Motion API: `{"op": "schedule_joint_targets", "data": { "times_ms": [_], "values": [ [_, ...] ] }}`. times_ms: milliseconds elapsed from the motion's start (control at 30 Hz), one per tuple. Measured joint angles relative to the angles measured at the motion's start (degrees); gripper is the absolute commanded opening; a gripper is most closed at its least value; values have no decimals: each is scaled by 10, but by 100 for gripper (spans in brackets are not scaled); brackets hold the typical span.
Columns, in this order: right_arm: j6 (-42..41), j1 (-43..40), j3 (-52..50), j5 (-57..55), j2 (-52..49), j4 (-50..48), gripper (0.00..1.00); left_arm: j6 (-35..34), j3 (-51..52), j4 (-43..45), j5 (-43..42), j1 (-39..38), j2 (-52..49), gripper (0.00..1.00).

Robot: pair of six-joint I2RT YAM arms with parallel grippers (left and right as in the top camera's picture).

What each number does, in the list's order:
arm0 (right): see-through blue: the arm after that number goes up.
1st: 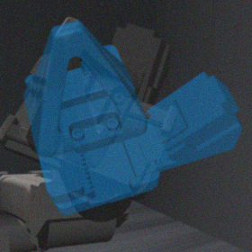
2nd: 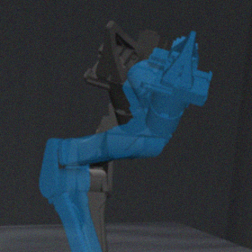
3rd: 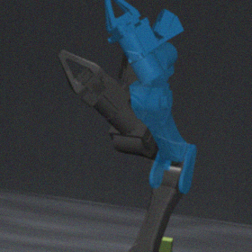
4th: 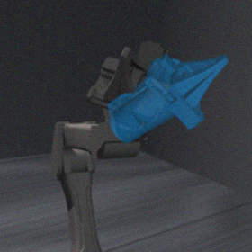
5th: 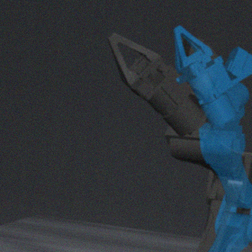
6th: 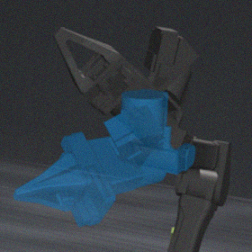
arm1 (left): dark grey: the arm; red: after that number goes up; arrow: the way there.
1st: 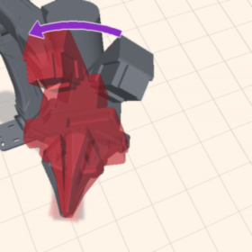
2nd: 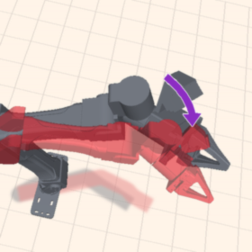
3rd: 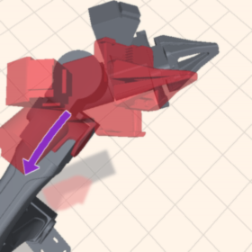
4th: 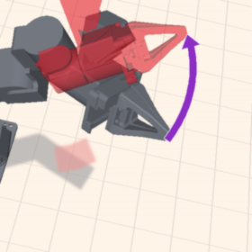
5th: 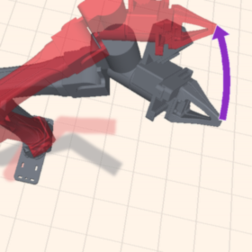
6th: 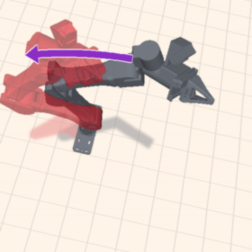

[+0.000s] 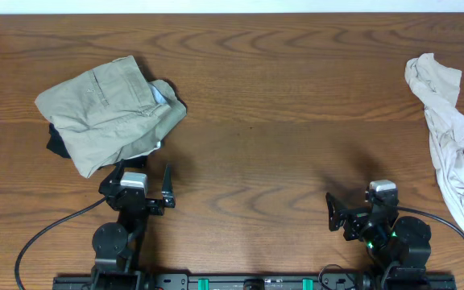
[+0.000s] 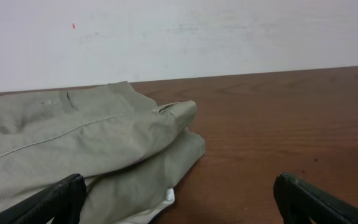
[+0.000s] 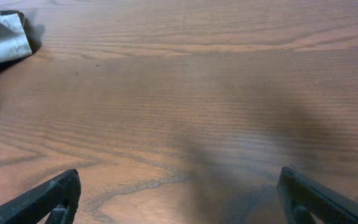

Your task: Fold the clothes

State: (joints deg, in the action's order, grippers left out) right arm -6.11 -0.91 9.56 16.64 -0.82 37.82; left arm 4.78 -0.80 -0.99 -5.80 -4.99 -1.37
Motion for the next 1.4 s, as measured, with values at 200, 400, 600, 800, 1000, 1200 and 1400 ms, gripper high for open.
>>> {"op": "schedule_joint_targets", "data": {
  "times_ms": [200, 400, 600, 800, 1000, 1200, 1400],
  "values": [
    [0, 0, 0, 0, 0, 0, 99, 0, 0, 0, 0, 0, -5, 98],
    [0, 0, 0, 0, 0, 0, 99, 0, 0, 0, 0, 0, -5, 98],
    [0, 0, 0, 0, 0, 0, 99, 0, 0, 0, 0, 0, -5, 98],
    [-1, 0, 0, 0, 0, 0, 99, 0, 0, 0, 0, 0, -5, 98],
    [-80, 0, 0, 3, 0, -2, 99, -5, 0, 0, 0, 0, -5, 98],
    [-180, 0, 0, 3, 0, -11, 99, -42, 0, 1, -4, 0, -5, 98],
    [-204, 0, 0, 17, 0, -63, 99, -72, -1, 0, -5, 0, -6, 98]
  ]
}}
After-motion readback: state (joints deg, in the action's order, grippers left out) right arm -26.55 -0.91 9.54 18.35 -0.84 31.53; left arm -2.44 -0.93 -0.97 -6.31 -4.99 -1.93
